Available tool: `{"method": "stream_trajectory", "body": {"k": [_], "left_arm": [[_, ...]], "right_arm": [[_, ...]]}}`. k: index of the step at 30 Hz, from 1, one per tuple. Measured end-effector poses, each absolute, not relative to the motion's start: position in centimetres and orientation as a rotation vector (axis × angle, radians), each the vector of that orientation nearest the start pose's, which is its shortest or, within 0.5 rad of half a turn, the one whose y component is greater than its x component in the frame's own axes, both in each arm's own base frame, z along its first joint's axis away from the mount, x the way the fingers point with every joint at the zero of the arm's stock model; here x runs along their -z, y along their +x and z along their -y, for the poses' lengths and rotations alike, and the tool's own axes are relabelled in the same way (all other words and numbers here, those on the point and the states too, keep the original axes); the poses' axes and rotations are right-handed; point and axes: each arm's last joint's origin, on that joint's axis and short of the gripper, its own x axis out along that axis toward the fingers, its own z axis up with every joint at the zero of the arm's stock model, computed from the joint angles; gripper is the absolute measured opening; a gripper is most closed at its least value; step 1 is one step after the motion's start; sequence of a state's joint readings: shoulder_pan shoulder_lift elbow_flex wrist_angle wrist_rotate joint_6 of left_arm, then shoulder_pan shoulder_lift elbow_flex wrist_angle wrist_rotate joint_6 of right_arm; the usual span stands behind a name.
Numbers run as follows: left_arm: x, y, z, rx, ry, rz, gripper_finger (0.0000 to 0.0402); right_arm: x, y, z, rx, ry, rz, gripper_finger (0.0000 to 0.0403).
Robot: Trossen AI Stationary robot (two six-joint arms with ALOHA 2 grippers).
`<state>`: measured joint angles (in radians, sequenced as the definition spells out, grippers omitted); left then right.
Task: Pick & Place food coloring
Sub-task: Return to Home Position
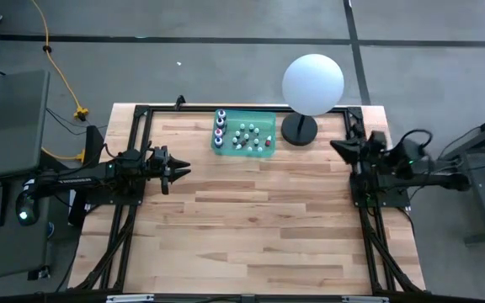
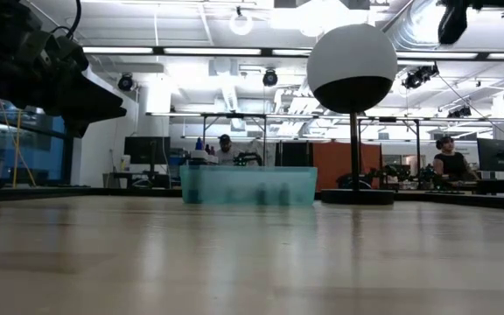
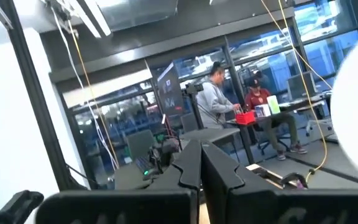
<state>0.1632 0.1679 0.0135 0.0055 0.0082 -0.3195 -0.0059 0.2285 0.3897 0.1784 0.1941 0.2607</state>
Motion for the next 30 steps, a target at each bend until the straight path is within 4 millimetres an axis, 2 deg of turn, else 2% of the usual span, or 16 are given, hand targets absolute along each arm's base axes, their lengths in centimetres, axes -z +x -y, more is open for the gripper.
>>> {"method": "stream_trajectory", "body": {"k": [5,11,22,30], "left_arm": [[-15.5,10.5,-1.7,-0.177,-0.331,-0.122,0.0127],[-15.5,10.5,-1.7,-0.178,-0.331,-0.122,0.0127],[-15.5,10.5,-1.7,-0.177,-0.331,-0.123,0.0127],[-15.5,10.5,-1.7,-0.178,-0.331,-0.123,0.0127]], "right_arm": [[-25.0,9.6,0.6,0.146,0.322,0.428,0.0000],[-21.5,9.8,0.6,0.107,0.325,0.525,0.0000],[-20.9,10.2,0.2,0.013,0.232,0.418,0.0000],[-18.9,10.8,0.0,-0.027,0.224,0.197,0.0000]]}}
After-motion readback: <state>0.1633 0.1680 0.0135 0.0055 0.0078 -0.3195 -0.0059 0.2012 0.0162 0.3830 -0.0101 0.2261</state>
